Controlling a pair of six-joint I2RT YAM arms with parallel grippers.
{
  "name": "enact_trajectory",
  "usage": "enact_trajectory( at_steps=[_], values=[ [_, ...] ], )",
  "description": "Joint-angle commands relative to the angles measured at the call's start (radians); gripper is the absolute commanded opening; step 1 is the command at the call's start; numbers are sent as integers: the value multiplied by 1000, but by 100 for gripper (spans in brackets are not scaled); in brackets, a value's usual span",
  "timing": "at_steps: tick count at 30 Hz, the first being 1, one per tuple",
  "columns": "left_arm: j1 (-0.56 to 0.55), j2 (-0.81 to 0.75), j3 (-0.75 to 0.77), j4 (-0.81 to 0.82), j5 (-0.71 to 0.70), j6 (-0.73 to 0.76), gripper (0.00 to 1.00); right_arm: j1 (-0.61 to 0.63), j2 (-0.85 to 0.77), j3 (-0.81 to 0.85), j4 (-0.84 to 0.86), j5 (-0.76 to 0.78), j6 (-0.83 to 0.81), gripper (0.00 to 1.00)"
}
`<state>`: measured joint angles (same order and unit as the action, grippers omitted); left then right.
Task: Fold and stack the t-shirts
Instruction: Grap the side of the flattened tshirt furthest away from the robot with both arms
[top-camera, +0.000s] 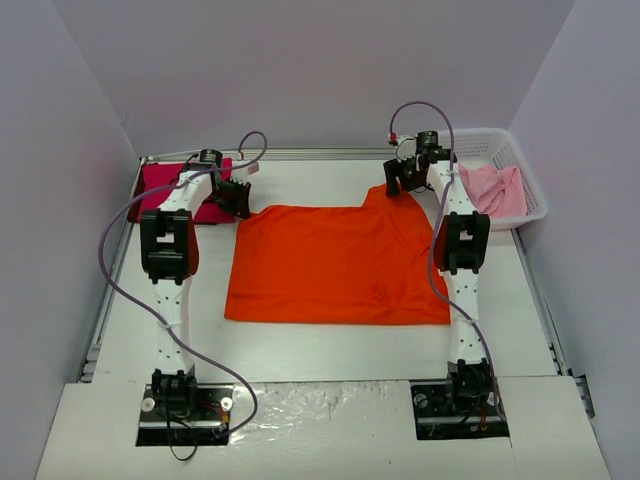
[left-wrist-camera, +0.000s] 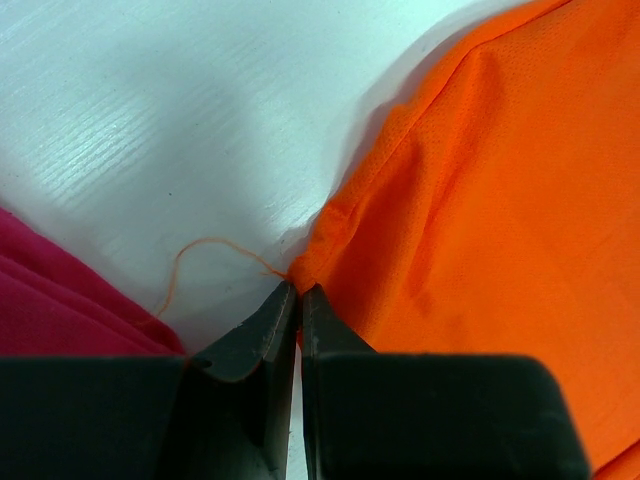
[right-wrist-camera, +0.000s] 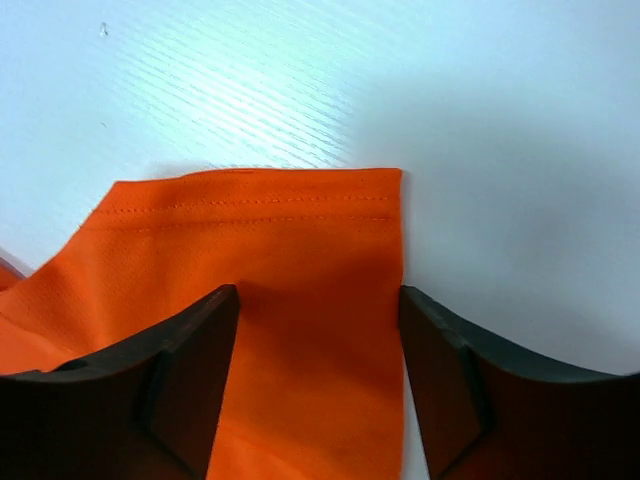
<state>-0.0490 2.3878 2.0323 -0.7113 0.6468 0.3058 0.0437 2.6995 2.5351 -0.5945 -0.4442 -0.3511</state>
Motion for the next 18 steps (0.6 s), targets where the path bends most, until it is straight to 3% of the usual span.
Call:
enact_trajectory(
  at_steps=[1,3,13,17,18],
  values=[
    [-8,-35,-14,-31,7,4,2,18,37,27,-33,-18,27,55],
    [-9,-33,-14,-33,7,4,2,22,37,27,-34,-13,31,46],
    [-8,-24,-3,-40,2,9,2,7,26,51,-24,47,23,41],
    [-8,-32,5,-37,-13,9,2,4,-1,37,-2,77,17,20],
    [-6,-35,11,-39,-15,7,2,4,-16,24,4,90,15,11]
  ],
)
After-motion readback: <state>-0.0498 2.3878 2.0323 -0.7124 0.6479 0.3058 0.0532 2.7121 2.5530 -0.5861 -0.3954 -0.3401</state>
